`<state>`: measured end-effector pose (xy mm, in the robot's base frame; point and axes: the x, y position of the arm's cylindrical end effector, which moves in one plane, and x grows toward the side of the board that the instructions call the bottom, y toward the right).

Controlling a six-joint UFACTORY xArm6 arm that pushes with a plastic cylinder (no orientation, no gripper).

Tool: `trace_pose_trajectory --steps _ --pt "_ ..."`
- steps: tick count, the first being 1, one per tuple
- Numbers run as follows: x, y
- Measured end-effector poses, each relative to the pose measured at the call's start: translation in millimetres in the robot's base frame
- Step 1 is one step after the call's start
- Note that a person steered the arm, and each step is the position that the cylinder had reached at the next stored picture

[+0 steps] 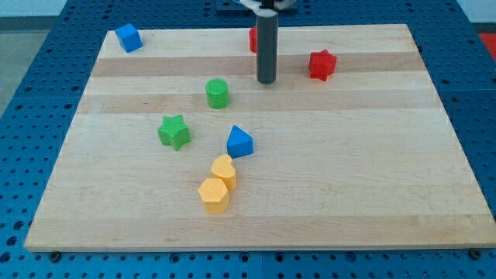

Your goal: Push the red star to the top right corner of the board

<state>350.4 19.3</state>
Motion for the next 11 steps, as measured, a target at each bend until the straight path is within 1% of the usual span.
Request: trace_pose_trajectory --steps 1,2,3,4,5,6,7,8,9,10,11 --pt "7.9 58.7" --pt "-39.7 108.3" --pt "-60.2 143.2" --pt "-39.5 123.2" --pt "-40.0 58.7" --pt "-66.8 23.4" --pt "-81.4 45.6" --pt "-82.0 111.5" --pt "-81.8 124.2" --pt "-51.4 108.6" --pt "-55.0 136.3"
